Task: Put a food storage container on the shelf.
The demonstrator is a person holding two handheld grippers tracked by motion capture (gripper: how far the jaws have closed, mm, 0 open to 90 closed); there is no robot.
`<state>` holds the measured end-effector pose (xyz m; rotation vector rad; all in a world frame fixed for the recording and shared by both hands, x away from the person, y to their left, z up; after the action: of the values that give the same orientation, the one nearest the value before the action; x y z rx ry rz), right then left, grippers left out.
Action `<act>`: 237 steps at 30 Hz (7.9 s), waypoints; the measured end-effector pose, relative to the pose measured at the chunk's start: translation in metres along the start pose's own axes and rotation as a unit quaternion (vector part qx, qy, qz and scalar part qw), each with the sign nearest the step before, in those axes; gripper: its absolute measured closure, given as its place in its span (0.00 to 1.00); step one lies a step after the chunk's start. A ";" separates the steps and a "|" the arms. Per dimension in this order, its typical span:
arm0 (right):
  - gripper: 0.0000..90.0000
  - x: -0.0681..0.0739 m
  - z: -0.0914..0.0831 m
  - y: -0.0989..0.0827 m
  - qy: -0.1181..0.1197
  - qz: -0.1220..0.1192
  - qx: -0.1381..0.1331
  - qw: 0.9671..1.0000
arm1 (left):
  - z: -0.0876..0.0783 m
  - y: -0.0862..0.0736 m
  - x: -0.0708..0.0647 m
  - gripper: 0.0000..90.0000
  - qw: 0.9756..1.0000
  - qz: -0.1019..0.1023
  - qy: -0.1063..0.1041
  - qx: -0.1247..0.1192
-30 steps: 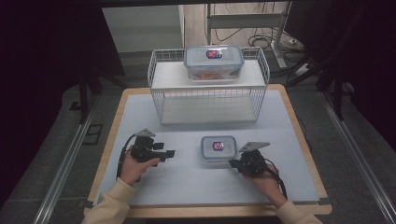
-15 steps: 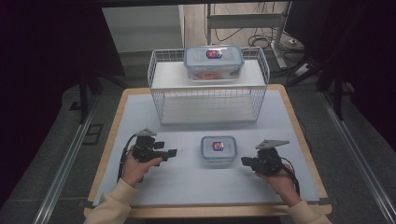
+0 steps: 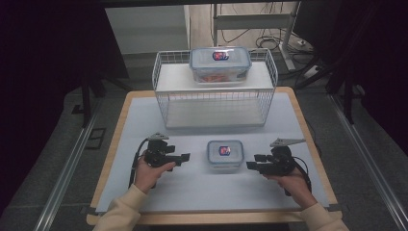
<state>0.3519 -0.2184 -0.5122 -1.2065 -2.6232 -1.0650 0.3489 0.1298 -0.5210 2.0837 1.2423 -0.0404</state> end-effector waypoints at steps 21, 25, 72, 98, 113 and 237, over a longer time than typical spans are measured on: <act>0.38 -0.001 0.008 0.031 0.017 0.004 -0.005 1.000 | 0.038 0.033 -0.022 0.18 0.999 -0.019 -0.045 0.019; 0.38 0.000 0.010 0.040 0.018 0.000 -0.007 1.000 | 0.042 0.037 -0.024 0.18 0.998 -0.021 -0.050 0.023; 0.51 -0.023 0.041 0.036 0.096 0.083 0.036 0.991 | 0.069 0.031 -0.040 0.41 0.991 -0.017 -0.118 0.054; 0.59 -0.013 0.030 0.021 0.106 0.062 0.020 0.992 | 0.058 0.018 -0.049 0.53 0.994 0.020 -0.102 0.022; 0.59 -0.008 0.028 0.022 0.094 0.066 0.010 0.993 | 0.055 0.017 -0.052 0.54 0.996 0.021 -0.090 0.016; 0.59 0.007 -0.118 0.278 0.025 -0.053 -0.102 0.993 | -0.117 0.260 -0.040 0.55 0.989 0.108 -0.038 -0.088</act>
<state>0.5131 -0.1604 -0.2633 -1.0673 -2.6194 -1.3930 0.4945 0.0901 -0.2758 2.0308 0.9342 0.0855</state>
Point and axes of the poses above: each handheld gripper's, and its own axes: z roughly forward along the jaws, y roughly out of its top, x roughly to its left, the point moved 4 cm from there along z, roughly forward along the jaws, and after that the axes turned 13 degrees about x, right-handed, at the moved point
